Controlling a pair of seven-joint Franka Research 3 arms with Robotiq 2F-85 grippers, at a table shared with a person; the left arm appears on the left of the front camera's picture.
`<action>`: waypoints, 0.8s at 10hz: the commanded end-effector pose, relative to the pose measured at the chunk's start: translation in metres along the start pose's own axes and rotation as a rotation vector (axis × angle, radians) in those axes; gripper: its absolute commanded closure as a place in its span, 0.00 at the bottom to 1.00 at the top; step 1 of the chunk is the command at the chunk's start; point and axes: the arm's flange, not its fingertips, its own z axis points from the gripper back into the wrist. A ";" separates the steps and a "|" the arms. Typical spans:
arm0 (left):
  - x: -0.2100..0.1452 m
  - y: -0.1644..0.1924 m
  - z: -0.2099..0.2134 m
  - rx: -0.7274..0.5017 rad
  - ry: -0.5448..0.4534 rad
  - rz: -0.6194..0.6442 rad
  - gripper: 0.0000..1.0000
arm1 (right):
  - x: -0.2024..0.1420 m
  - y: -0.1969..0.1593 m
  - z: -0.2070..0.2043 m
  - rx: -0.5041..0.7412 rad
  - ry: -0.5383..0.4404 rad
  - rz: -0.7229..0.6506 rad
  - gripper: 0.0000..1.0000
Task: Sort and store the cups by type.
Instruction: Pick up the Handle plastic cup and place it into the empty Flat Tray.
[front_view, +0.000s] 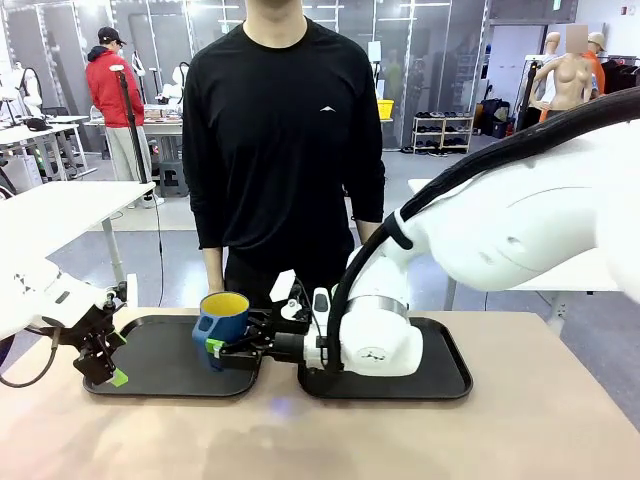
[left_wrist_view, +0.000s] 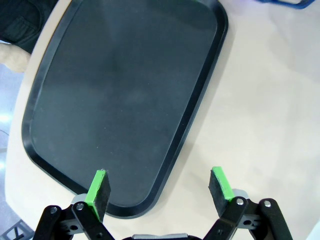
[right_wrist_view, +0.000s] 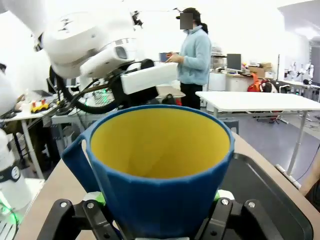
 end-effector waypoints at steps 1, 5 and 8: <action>-0.001 0.000 -0.001 0.018 0.015 0.001 0.00 | -0.009 -0.010 -0.032 -0.073 -0.029 0.016 0.37; -0.001 0.000 -0.001 0.018 0.015 0.001 0.00 | -0.030 -0.034 -0.083 -0.187 -0.018 0.030 0.37; -0.001 0.000 -0.001 0.018 0.015 0.001 0.00 | -0.048 -0.047 -0.101 -0.235 0.014 0.067 0.37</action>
